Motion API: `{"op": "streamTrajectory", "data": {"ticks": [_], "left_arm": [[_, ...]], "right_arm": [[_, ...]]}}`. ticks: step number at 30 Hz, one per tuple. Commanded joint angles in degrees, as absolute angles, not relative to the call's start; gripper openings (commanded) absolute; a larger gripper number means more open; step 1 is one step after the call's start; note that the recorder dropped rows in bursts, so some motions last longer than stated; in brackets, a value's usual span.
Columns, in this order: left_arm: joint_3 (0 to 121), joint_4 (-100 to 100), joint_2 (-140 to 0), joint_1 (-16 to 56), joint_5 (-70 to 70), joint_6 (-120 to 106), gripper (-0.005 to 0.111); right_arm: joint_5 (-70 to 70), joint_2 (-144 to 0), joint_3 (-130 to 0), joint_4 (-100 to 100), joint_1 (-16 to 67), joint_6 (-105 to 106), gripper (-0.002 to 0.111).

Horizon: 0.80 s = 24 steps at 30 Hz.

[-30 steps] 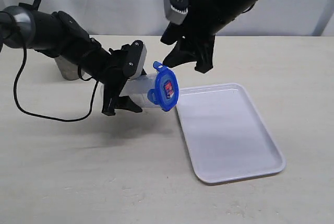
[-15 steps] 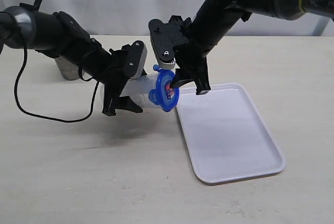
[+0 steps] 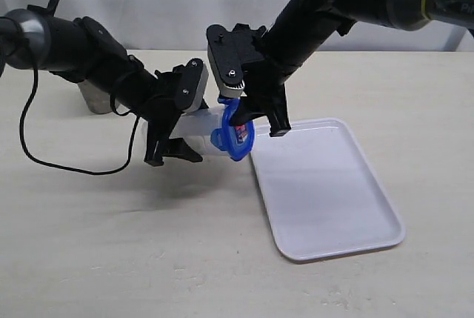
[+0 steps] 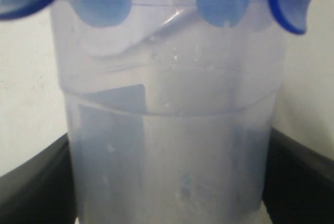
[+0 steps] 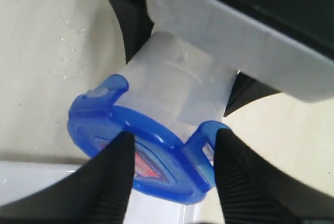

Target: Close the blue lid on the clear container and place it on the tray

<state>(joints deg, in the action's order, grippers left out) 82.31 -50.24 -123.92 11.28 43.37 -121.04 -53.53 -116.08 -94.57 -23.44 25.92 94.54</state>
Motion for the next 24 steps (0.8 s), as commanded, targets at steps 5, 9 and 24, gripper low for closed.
{"op": "streamTrajectory", "data": {"ticks": [5, 9, 24], "left_arm": [[83.1, -54.6, -123.6, 11.4, 44.5, -122.7, 0.000], [83.1, -54.7, -123.6, 11.4, 44.4, -122.7, 0.000], [83.1, -56.4, -123.6, 11.4, 47.0, -122.7, 0.000]], "right_arm": [[-57.0, -118.0, -94.3, -24.8, 26.1, 94.7, 0.038], [-57.1, -119.5, -94.3, -24.7, 26.5, 94.7, 0.038], [-57.0, -122.4, -94.3, -25.1, 29.5, 95.3, 0.038]]}}
